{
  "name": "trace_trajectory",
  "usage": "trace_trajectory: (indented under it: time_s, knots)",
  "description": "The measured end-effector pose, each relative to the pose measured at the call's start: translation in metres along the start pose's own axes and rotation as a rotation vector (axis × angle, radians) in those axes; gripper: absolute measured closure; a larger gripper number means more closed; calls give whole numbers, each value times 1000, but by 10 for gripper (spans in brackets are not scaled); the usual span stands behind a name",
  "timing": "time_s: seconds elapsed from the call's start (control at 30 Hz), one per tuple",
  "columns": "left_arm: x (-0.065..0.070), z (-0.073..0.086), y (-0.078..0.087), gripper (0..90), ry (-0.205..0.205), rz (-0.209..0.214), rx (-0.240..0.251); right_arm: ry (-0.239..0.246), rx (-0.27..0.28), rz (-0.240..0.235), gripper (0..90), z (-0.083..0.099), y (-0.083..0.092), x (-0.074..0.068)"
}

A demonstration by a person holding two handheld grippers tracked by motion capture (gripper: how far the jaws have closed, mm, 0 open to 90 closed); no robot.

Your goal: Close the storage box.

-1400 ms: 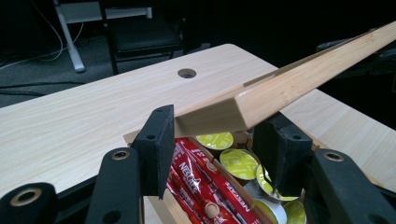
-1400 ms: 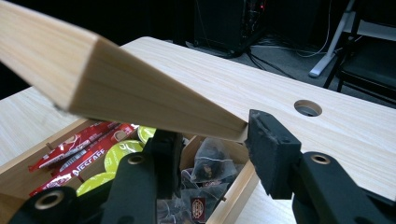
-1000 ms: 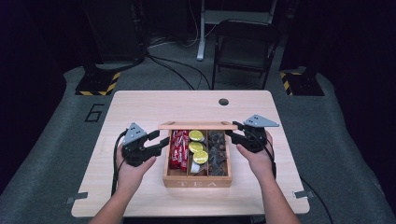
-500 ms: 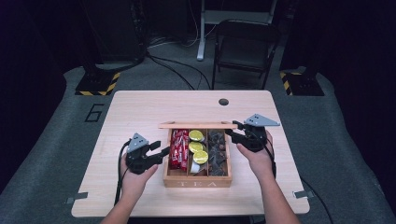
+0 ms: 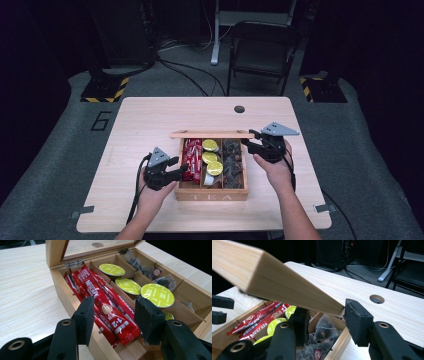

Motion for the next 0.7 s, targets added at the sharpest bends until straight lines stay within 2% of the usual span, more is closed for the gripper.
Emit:
trace_trajectory:
  time_s: [0.23,0.27,0.33,0.47,0.53,0.67,0.7]
  knots:
    - [4,8,-10,508,8,-2,-18,4,1,2,556,0,0,0]
    - [4,9,-12,508,-3,-2,-25,4,2,2,556,0,0,0]
    - [5,10,-16,507,11,-6,-28,3,2,3,556,0,0,0]
    - [5,12,-24,509,13,-30,-31,3,2,3,556,0,0,0]
    - [5,12,-29,510,35,-40,-31,3,2,3,556,0,0,0]
    - [2,13,-37,514,22,-59,-47,2,1,2,556,0,0,0]
    - [2,13,-39,518,37,-68,-43,3,2,2,556,0,0,0]
Point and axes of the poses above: each handheld gripper's, and its own axes: y roughly backward along the jaws, z roughly out of its underside, x roughly to its right, the point moved 8 cm from there along -y, roughly forward along the jaws, and after that the axes turned 14 degrees about x, right-handed, at the moved point
